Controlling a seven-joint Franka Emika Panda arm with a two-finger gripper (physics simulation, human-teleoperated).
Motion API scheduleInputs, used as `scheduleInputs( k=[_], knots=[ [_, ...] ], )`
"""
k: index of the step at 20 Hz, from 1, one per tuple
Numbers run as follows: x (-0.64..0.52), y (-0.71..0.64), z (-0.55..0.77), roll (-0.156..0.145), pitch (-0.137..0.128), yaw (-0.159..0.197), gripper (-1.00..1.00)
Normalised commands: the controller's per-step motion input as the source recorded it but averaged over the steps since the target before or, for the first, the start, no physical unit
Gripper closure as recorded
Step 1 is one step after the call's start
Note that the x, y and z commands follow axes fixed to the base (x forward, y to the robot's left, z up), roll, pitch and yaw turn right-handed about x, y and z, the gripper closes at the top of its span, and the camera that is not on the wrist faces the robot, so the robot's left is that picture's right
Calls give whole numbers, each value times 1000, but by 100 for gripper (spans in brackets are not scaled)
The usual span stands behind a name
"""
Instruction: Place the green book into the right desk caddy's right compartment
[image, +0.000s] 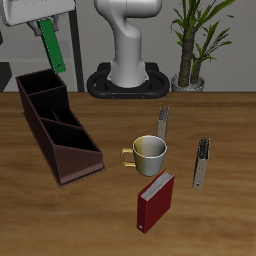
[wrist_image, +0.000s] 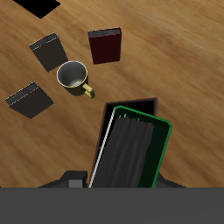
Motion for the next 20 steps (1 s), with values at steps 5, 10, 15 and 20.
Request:
scheduleInputs(
  k=[5, 10, 15, 20],
  knots=[
    [-224, -99, 58, -25, -12, 89, 100],
    [-146, -176, 17, -59, -1, 16, 100],
    [-138, -38, -5, -46, -2, 16, 100],
    [-216, 5, -21, -65, -15, -2, 100]
  ],
)
